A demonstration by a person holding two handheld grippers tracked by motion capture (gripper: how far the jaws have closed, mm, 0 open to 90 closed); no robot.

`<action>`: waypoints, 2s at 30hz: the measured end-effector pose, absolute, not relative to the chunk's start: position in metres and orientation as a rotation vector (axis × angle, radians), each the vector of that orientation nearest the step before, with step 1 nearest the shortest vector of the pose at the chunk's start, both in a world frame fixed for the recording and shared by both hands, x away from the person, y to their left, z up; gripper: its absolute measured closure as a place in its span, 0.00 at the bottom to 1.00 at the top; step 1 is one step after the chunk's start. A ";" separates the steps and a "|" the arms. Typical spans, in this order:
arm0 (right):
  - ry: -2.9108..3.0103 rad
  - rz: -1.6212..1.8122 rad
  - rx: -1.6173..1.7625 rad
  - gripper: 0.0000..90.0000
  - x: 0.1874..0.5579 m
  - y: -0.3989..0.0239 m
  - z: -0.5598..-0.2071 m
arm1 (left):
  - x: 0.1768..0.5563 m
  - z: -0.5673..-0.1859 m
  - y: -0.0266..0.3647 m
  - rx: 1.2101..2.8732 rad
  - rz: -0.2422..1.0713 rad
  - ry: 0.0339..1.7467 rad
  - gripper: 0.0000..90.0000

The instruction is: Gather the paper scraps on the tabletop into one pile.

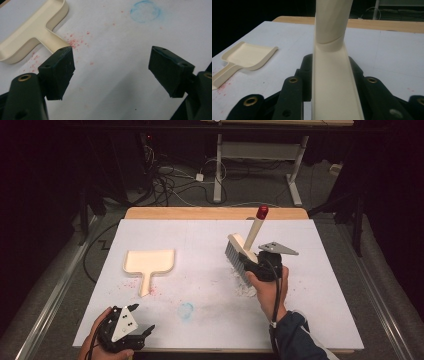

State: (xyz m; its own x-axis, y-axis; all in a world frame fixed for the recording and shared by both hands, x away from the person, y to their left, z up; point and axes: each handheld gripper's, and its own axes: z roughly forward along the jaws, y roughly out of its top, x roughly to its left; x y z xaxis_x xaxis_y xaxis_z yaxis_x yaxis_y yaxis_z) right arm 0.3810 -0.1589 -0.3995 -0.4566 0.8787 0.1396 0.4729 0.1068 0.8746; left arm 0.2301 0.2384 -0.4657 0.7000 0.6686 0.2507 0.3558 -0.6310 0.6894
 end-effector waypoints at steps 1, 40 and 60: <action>1.985 1.321 1.299 0.75 0.379 -0.163 -0.397 | 0.230 -0.466 0.238 2.284 0.662 0.780 0.22; 2.029 1.013 1.119 0.75 0.378 -0.195 -0.439 | 0.234 -0.467 0.232 2.304 0.663 0.747 0.22; 2.018 1.217 1.102 0.75 0.394 -0.254 -0.429 | 0.238 -0.468 0.230 2.302 0.670 0.747 0.22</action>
State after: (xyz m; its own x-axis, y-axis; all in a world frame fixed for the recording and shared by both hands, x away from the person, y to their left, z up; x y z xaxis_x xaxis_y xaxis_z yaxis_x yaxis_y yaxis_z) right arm 0.3943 -0.2540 -0.4286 -0.5246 0.8508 -0.0307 0.3697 0.2602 0.8920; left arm 0.2385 0.2299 -0.4675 0.7115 0.6502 0.2665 0.3358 -0.6478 0.6838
